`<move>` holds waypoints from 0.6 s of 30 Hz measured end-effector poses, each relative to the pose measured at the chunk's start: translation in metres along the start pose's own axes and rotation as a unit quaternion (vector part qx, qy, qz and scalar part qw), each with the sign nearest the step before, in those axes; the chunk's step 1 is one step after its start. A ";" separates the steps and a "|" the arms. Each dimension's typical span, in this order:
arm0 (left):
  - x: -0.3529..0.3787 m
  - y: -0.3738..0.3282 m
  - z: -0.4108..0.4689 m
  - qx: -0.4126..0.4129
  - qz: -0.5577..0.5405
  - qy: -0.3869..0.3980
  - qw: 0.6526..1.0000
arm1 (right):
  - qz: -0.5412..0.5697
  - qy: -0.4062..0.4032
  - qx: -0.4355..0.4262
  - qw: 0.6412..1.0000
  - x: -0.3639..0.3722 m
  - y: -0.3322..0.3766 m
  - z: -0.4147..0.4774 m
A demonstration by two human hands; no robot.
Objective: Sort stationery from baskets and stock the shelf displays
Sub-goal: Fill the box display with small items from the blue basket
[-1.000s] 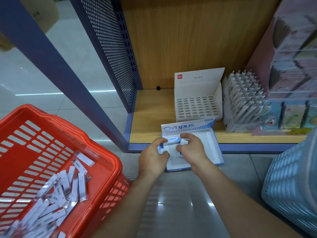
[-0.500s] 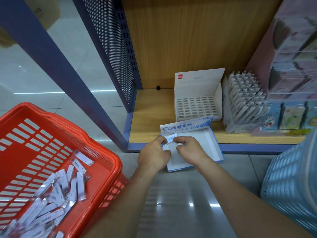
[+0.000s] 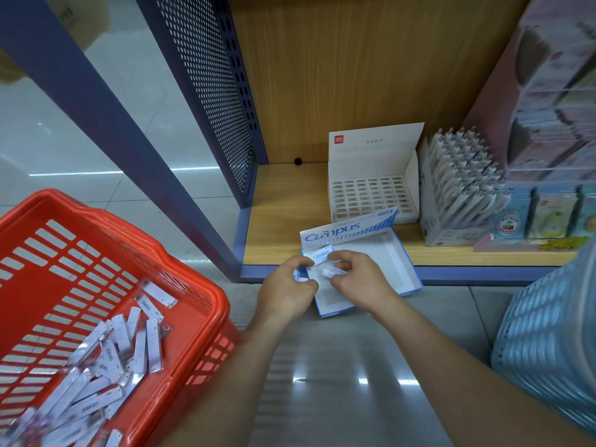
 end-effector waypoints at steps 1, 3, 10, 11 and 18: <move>0.000 -0.003 0.001 0.012 0.042 0.008 0.999 | -0.032 0.012 -0.017 0.999 0.002 0.003 -0.001; 0.000 -0.008 0.003 0.033 0.123 0.019 0.992 | -0.084 0.035 -0.039 0.995 0.005 0.008 -0.002; -0.004 -0.013 0.006 0.077 0.218 0.020 0.973 | -0.137 0.040 -0.052 0.988 0.004 0.005 0.000; -0.003 -0.012 0.005 0.079 0.230 0.026 0.970 | -0.142 0.049 -0.055 0.987 0.006 0.005 0.000; -0.007 -0.010 0.002 0.039 0.168 0.007 0.985 | -0.053 0.025 -0.041 0.997 -0.001 0.004 0.001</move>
Point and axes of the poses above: each hand's wrist, its own z-axis towards the middle knuckle, its own x-axis out of the palm, y = z × x, the point moved 6 cm from there along z, towards the middle knuckle, and after that the axes turned 7 degrees about -y, right-handed, at the moved point
